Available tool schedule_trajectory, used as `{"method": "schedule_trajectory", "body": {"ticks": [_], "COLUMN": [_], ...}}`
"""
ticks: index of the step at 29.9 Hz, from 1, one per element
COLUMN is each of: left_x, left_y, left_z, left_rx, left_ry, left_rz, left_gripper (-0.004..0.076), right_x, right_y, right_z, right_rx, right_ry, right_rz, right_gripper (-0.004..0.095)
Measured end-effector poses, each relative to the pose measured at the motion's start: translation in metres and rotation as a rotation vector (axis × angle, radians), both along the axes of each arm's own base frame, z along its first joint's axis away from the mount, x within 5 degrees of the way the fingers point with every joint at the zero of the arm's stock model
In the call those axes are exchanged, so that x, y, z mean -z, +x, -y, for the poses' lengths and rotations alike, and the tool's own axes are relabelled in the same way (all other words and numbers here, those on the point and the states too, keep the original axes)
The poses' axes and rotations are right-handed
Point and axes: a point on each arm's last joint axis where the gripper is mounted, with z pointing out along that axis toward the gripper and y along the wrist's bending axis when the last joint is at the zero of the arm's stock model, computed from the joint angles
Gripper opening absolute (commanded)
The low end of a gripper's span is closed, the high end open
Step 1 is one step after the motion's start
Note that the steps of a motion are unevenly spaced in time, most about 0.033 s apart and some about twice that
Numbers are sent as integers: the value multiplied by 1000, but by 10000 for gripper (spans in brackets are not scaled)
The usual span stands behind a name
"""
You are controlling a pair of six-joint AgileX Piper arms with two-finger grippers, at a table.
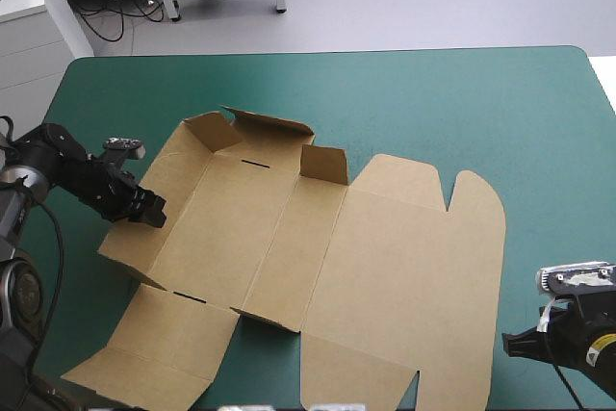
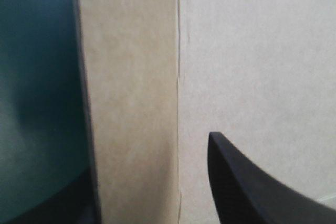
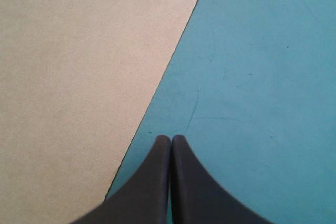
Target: Fold the box
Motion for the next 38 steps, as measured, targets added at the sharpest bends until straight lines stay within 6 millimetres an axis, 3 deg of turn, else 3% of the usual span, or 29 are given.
{"method": "schedule_trajectory", "body": {"ticks": [4,10,13,15,16,26,31,38], "left_x": [14,16,16,16,16,13,0,-33], "left_y": [-10,-11,-11,-11,-11,-10,0,17], "left_z": [2,3,3,3,3,2,12,67], "left_rx": [22,26,26,25,24,39,121,335], "left_ry": [-12,-19,-19,-18,-18,-2,133,362], "left_rz": [-50,-52,-52,-51,-50,-41,-7,137], "left_gripper": [325,303,177,13,-4,-10,-10,-10], "right_x": [0,0,0,0,0,0,0,0], "right_y": [0,0,0,0,0,0,0,0], "right_z": [0,0,0,0,0,0,0,0], "right_rx": [-2,-15,-18,-18,-18,-20,-20,-23], "right_ry": [-1,-13,-16,-16,-16,-18,-18,-21], "right_rz": [1,2,2,2,2,1,-1,0], "right_gripper": [-20,-20,-20,-20,-20,-20,-20,-20]}}
